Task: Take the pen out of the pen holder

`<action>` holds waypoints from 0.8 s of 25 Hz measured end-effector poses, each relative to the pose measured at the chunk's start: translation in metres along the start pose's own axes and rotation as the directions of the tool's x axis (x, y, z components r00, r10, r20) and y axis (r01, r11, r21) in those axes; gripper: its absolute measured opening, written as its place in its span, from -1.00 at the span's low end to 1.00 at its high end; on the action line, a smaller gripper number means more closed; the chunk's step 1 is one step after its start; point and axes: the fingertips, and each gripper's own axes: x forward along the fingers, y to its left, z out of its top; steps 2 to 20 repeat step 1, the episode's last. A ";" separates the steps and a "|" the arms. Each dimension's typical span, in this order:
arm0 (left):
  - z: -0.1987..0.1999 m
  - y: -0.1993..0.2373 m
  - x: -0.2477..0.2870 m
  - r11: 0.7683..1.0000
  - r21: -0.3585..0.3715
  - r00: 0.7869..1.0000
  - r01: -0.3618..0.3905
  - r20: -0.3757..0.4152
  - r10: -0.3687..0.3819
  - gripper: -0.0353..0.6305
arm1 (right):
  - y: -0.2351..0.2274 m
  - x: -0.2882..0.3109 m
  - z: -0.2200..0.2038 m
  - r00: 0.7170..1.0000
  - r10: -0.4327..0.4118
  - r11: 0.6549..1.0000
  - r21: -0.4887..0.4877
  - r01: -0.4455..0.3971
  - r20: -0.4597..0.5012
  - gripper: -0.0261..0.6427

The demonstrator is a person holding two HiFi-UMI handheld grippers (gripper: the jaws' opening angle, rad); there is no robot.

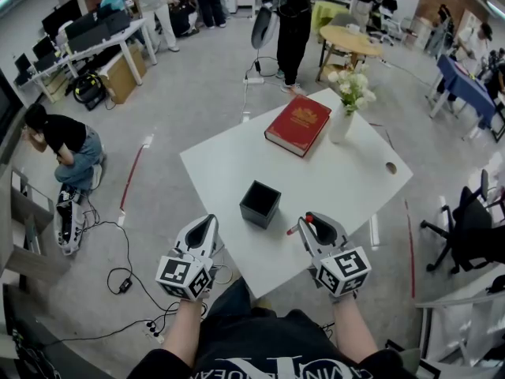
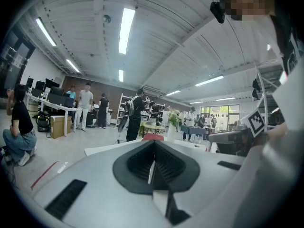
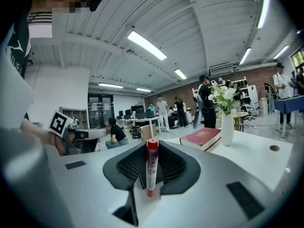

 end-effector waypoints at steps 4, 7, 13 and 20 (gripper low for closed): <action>0.000 0.000 0.001 1.000 0.000 1.000 0.001 -0.001 -0.001 -0.89 | -0.001 0.000 0.000 1.000 0.000 1.000 0.001 0.000 0.000 -0.67; 0.000 0.000 0.001 1.000 0.000 1.000 0.001 -0.001 -0.001 -0.89 | -0.001 0.000 0.000 1.000 0.000 1.000 0.001 0.000 0.000 -0.67; 0.000 0.000 0.001 1.000 0.000 1.000 0.001 -0.001 -0.001 -0.89 | -0.001 0.000 0.000 1.000 0.000 1.000 0.001 0.000 0.000 -0.67; 0.000 0.000 0.001 1.000 0.000 1.000 0.001 -0.001 -0.001 -0.89 | -0.001 0.000 0.000 1.000 0.000 1.000 0.001 0.000 0.000 -0.67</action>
